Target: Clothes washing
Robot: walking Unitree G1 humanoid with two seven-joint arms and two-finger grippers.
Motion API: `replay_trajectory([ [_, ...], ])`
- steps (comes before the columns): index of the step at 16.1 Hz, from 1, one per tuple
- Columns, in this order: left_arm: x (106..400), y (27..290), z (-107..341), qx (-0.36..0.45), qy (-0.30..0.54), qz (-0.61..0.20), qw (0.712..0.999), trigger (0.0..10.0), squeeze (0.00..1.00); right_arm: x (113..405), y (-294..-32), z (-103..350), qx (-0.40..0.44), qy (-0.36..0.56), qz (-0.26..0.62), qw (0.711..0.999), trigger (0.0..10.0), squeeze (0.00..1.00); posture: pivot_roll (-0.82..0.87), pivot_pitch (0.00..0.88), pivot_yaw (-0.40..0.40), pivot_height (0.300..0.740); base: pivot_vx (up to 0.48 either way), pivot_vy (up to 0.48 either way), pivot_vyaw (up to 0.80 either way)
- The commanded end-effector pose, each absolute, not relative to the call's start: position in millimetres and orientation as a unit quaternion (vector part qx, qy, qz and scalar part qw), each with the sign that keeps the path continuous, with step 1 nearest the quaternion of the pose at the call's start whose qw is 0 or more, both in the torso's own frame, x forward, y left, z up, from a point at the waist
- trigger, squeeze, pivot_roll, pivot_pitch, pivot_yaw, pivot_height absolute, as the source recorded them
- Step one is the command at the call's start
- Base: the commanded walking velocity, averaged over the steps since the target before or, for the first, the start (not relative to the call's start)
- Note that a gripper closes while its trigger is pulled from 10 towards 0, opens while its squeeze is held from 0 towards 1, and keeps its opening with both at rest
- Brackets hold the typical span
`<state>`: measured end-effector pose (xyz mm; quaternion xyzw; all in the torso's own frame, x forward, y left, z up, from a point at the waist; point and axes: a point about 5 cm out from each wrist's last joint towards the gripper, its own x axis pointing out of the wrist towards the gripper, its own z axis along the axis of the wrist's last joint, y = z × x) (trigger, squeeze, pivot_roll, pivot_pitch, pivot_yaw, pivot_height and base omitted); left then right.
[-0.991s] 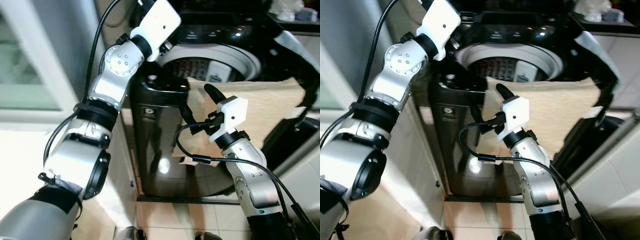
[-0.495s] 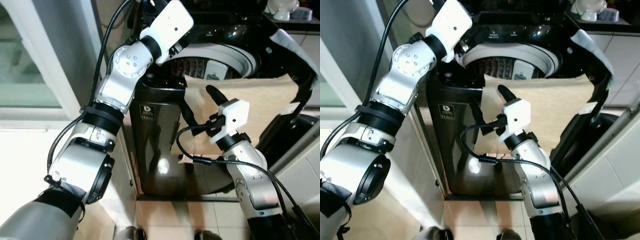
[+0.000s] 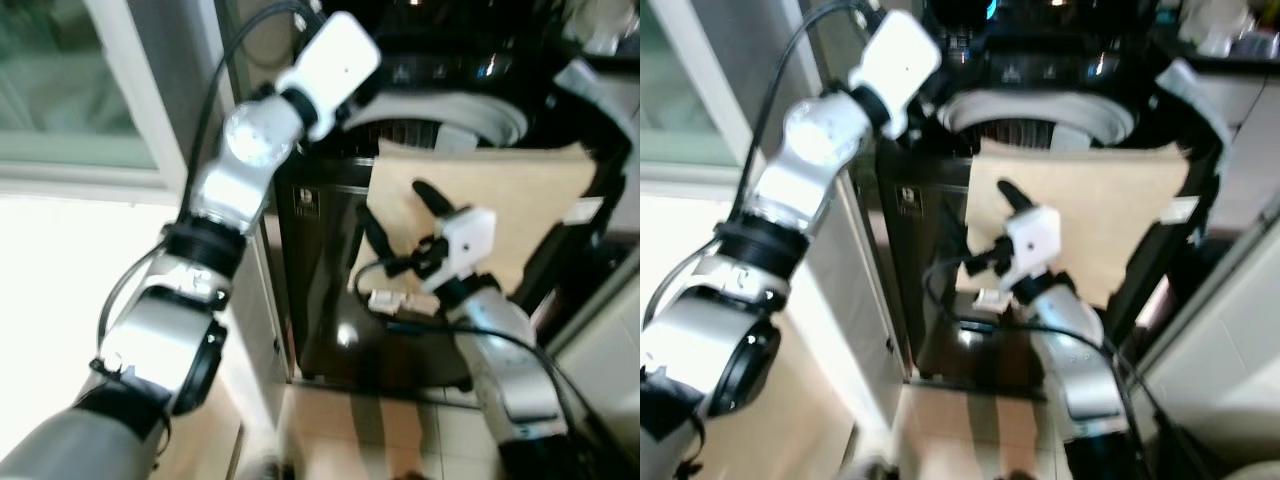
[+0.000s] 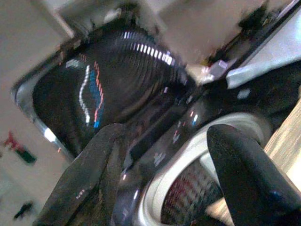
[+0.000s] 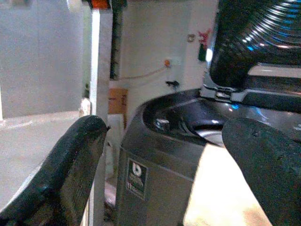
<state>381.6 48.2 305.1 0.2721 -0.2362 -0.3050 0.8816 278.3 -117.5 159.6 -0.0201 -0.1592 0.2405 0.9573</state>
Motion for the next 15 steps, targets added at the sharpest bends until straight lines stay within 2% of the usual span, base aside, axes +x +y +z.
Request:
replay_trajectory([
  [1,384,55,301,0.270,-0.224,-0.300,0.887,10.0,0.00,278,-114,161,-0.019,-0.163,0.249,0.955,10.0,0.00,-0.14,0.000,0.036,0.740,0.000,0.000,0.00],
  [8,379,61,294,0.250,-0.214,-0.304,0.894,10.0,0.00,279,-115,160,-0.020,-0.156,0.251,0.955,10.0,0.00,-0.13,0.000,0.024,0.740,0.000,0.000,0.00],
  [12,379,66,293,0.237,-0.206,-0.296,0.902,10.0,0.00,281,-115,158,-0.015,-0.150,0.252,0.956,10.0,0.00,-0.13,0.000,0.015,0.740,-0.306,0.000,0.00],
  [14,379,68,290,0.228,-0.199,-0.294,0.907,10.0,0.00,282,-114,156,-0.018,-0.139,0.251,0.958,10.0,0.00,-0.13,0.000,0.016,0.740,0.000,0.000,0.00],
  [15,378,69,289,0.225,-0.196,-0.294,0.908,10.0,0.00,283,-114,154,-0.019,-0.133,0.249,0.959,10.0,0.00,-0.13,0.000,0.017,0.740,0.000,0.000,-0.77],
])
